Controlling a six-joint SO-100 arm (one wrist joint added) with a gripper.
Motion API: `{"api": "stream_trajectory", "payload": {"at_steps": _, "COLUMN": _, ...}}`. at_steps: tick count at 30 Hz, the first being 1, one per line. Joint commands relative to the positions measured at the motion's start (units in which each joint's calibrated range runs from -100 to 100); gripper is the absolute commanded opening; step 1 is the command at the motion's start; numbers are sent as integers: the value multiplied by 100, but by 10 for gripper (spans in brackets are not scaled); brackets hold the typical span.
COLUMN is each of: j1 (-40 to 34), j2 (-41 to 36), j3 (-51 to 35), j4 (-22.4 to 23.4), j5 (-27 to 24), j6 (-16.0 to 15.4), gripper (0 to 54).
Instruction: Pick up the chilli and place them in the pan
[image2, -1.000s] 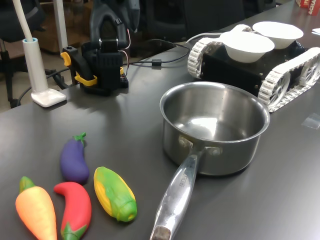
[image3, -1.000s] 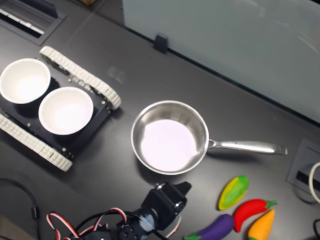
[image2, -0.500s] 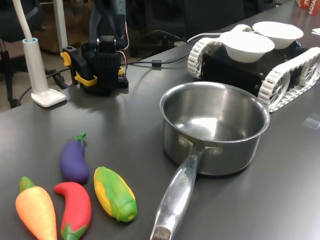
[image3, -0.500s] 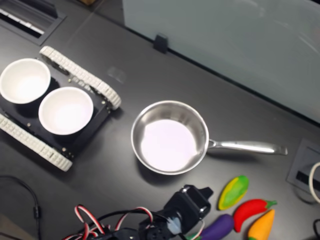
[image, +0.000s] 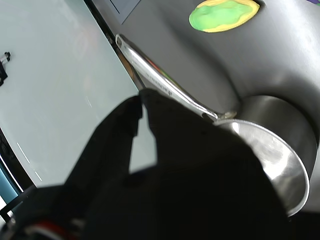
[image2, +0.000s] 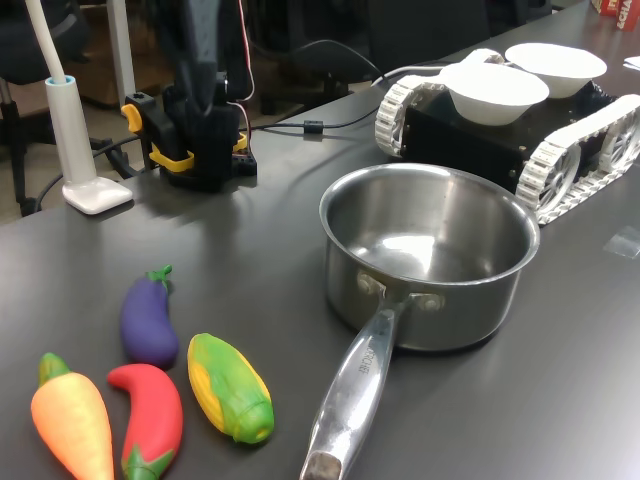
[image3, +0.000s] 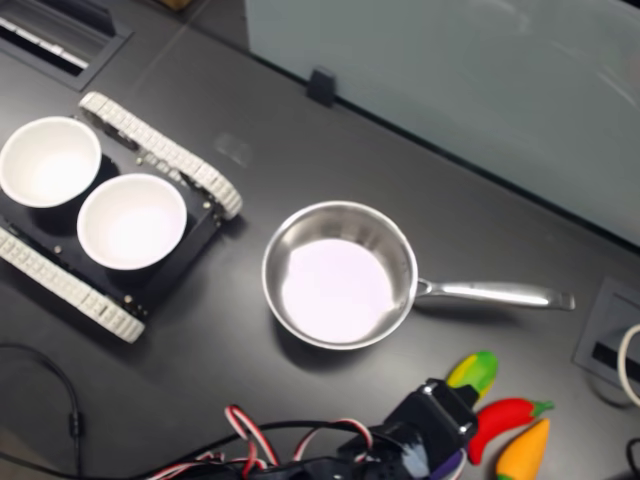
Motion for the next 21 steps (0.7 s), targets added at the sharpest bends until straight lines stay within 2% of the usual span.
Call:
{"api": "stream_trajectory", "payload": {"at_steps": 1, "j1": 182, "j2": 118, "j3": -385, "j4": -448, "j5": 88, "j6": -126, "gripper": 0}}
{"api": "stream_trajectory", "payload": {"at_steps": 6, "j1": 331, "j2": 413, "j3": -395, "j4": -584, "j5": 181, "j6": -210, "gripper": 4}}
{"api": "stream_trajectory", "payload": {"at_steps": 12, "j1": 423, "j2": 607, "j3": -22, "j4": -1054, "j5": 357, "j6": -219, "gripper": 19}}
{"api": "stream_trajectory", "payload": {"at_steps": 21, "j1": 491, "j2": 894, "j3": 51, "j4": -1250, "j5": 625, "j6": -336, "gripper": 44}}
